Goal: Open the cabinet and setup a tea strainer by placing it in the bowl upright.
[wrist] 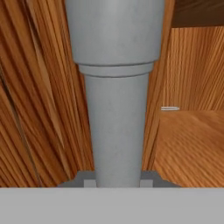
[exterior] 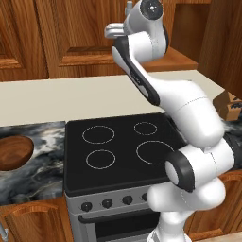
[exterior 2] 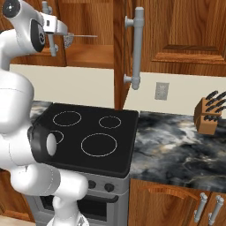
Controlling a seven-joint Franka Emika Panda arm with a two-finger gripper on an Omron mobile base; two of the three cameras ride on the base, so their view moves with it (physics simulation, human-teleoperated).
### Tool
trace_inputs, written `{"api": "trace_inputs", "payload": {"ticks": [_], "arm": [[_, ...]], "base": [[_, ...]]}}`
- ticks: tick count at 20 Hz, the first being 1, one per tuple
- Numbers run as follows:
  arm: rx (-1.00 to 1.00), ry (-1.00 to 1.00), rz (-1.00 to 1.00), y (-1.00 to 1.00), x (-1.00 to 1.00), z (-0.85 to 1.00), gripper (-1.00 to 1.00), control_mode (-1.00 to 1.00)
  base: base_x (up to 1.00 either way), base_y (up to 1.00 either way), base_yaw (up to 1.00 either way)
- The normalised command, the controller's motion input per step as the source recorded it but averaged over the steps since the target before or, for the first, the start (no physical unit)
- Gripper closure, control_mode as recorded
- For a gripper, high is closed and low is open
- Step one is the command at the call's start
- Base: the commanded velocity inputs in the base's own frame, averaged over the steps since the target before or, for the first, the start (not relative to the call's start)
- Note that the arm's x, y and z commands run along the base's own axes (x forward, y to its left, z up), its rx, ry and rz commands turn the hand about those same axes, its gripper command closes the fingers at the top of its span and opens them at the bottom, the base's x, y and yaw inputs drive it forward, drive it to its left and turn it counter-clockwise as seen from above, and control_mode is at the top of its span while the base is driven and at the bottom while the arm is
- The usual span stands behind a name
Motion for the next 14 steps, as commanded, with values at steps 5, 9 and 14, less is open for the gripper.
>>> {"api": "trace_inputs", "payload": {"ticks": [5, 9, 14], "arm": [[-0.04, 0.0, -0.02, 0.24, -0.48, 0.0, 1.0, -1.0], [-0.03, -0.01, -0.03, 0.39, -0.82, 0.0, 1.0, -1.0], [-0.03, -0.03, -0.03, 0.34, -0.99, 0.0, 1.0, -1.0]], "base": [[0.0, 0.0, 0.0], [0.0, 0.0, 0.0], [0.0, 0.0, 0.0]]}}
